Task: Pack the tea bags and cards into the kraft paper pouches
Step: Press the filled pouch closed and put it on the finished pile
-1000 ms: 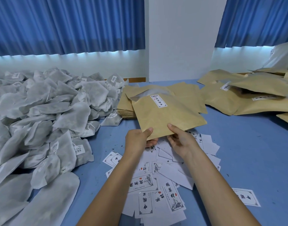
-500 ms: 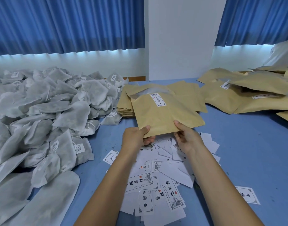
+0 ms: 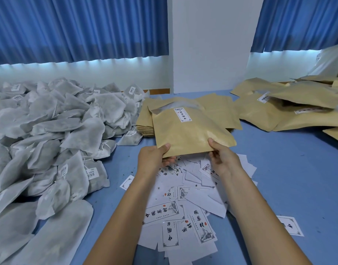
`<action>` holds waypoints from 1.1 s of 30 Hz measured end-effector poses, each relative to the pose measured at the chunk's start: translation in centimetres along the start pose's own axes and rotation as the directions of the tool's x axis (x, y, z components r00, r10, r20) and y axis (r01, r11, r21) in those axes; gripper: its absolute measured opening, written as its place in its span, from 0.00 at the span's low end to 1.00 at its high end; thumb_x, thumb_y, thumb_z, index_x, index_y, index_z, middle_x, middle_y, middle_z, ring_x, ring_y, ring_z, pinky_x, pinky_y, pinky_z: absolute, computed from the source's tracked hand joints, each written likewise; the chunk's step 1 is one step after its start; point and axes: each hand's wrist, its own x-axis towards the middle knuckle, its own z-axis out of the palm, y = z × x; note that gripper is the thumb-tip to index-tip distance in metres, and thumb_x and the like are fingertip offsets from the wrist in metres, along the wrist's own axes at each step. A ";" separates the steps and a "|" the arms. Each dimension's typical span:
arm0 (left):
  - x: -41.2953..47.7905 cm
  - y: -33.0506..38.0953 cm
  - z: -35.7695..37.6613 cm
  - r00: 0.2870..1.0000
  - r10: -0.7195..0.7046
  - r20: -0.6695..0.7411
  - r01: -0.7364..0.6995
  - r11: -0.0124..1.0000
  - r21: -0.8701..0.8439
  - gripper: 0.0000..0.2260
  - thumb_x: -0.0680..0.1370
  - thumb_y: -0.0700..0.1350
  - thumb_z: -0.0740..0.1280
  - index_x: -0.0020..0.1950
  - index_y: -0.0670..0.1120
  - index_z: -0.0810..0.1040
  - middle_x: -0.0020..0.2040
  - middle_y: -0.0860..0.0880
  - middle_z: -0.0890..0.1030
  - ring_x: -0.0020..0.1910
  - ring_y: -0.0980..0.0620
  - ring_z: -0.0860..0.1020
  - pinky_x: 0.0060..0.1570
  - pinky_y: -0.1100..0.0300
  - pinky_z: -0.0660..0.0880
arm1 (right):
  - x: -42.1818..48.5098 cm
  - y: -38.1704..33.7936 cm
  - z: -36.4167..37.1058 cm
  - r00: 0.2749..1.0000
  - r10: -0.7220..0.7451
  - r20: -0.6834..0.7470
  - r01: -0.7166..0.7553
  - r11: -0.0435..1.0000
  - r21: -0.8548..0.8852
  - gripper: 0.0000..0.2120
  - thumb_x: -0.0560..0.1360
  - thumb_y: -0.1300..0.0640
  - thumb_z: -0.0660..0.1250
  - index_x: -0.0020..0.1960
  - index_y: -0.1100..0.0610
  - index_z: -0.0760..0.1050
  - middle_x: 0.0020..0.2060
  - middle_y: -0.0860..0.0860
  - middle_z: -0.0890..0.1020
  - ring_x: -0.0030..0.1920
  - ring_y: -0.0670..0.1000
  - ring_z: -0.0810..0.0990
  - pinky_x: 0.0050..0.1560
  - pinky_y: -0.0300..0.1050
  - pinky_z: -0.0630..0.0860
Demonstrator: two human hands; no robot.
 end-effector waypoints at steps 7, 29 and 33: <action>0.3 -0.1 -0.2 1.000 -0.001 -0.008 0.001 1.000 -0.010 0.08 0.78 0.42 0.68 0.41 0.39 0.78 0.29 0.44 0.83 0.24 0.55 0.79 0.24 0.68 0.74 | -0.1 -0.5 -0.1 0.997 -0.073 -0.033 0.074 0.996 0.044 0.07 0.71 0.69 0.72 0.42 0.60 0.75 0.43 0.53 0.81 0.40 0.48 0.80 0.29 0.35 0.77; 0.5 -2.2 2.3 0.998 -0.055 0.008 0.049 0.810 -0.584 0.10 0.74 0.34 0.70 0.54 0.41 0.77 0.54 0.43 0.82 0.49 0.48 0.82 0.37 0.62 0.80 | -1.7 1.1 1.1 0.992 0.021 0.126 -0.016 0.999 -0.046 0.03 0.75 0.65 0.68 0.48 0.60 0.76 0.42 0.53 0.81 0.41 0.49 0.79 0.33 0.36 0.78; 1.0 -2.6 1.9 0.997 -0.050 -0.050 0.017 0.857 -0.516 0.12 0.77 0.38 0.67 0.60 0.39 0.74 0.53 0.41 0.82 0.45 0.44 0.83 0.34 0.63 0.79 | -2.2 2.4 2.1 0.983 -0.029 0.181 0.065 0.979 -0.194 0.06 0.79 0.68 0.61 0.49 0.60 0.74 0.43 0.54 0.80 0.38 0.52 0.80 0.29 0.37 0.78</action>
